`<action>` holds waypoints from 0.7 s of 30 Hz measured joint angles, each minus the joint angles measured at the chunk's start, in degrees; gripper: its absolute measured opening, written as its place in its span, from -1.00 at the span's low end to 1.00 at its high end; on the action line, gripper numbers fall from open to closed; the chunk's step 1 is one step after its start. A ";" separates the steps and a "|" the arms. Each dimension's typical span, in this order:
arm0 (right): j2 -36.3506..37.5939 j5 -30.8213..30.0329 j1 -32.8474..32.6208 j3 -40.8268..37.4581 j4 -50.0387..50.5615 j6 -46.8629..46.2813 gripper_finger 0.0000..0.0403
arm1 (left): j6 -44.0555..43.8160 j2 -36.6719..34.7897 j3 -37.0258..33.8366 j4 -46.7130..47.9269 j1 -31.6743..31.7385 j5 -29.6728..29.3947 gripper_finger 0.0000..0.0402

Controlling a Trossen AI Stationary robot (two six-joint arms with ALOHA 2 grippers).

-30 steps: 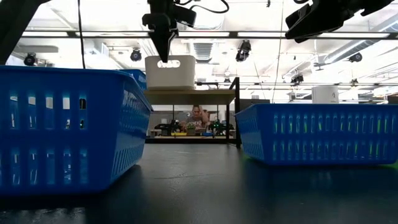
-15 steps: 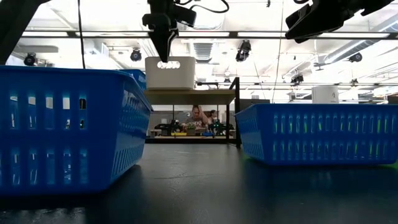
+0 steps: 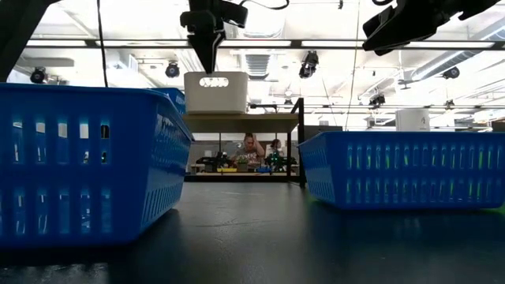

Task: Stack baskets on shelf by color
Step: Put the bottom right white bin on the shelf

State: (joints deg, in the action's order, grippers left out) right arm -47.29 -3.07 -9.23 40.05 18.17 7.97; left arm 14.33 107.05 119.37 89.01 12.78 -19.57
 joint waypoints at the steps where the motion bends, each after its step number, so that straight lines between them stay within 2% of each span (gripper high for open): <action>1: 0.00 0.00 0.00 0.00 0.00 -0.02 -0.96 | 0.00 -0.05 0.27 -0.01 -0.02 0.02 -0.51; 13: 0.00 0.00 -0.01 0.00 -0.03 -0.04 -0.96 | 0.02 -3.47 1.14 0.00 -0.63 0.04 -0.51; 21: 0.00 0.00 -0.02 0.00 -0.44 -0.07 -0.96 | -0.41 -8.19 0.98 -4.70 -5.99 0.07 -0.57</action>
State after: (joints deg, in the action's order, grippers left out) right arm -47.29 -3.07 -9.26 40.05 17.74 7.90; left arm 13.92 98.86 120.35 84.31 6.78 -19.51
